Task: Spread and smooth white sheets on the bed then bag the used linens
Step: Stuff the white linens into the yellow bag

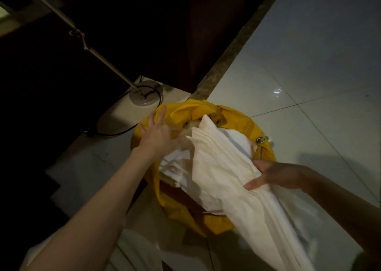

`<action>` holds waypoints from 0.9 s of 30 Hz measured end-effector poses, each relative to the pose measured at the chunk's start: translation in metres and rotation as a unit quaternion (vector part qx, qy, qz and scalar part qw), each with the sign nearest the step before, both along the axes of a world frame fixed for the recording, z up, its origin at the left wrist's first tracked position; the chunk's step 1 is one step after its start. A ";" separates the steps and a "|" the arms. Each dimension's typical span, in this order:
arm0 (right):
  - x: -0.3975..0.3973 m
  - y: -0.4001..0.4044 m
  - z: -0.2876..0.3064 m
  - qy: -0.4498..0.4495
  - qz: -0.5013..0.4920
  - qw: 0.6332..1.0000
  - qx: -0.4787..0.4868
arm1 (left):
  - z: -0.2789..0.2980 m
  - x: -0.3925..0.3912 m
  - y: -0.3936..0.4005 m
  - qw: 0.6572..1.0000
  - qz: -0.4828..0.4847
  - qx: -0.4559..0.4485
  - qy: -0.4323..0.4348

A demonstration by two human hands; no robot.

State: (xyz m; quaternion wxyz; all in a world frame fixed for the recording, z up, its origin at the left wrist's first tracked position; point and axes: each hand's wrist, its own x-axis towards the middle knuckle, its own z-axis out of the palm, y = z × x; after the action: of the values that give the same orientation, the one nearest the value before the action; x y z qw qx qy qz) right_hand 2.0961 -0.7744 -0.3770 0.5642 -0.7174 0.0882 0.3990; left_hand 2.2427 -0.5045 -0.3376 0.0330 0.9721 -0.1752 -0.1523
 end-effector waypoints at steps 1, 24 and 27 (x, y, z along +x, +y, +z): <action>0.002 0.003 0.004 -0.014 0.004 1.000 -0.004 | -0.003 0.005 0.003 1.000 0.001 0.006 0.024; 0.107 0.021 -0.049 0.014 0.052 0.998 0.011 | 0.005 0.045 0.031 0.972 0.028 -0.222 0.076; 0.110 0.046 -0.057 -0.100 0.009 0.987 -0.125 | 0.006 0.043 0.030 0.974 0.021 -0.216 0.072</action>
State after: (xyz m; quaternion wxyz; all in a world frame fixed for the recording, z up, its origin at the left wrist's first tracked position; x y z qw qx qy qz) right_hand 2.2062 -0.7287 -0.4343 0.4725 -0.8191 0.0739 0.3169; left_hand 2.2859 -0.4748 -0.3318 0.2578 0.9319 -0.1808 -0.1801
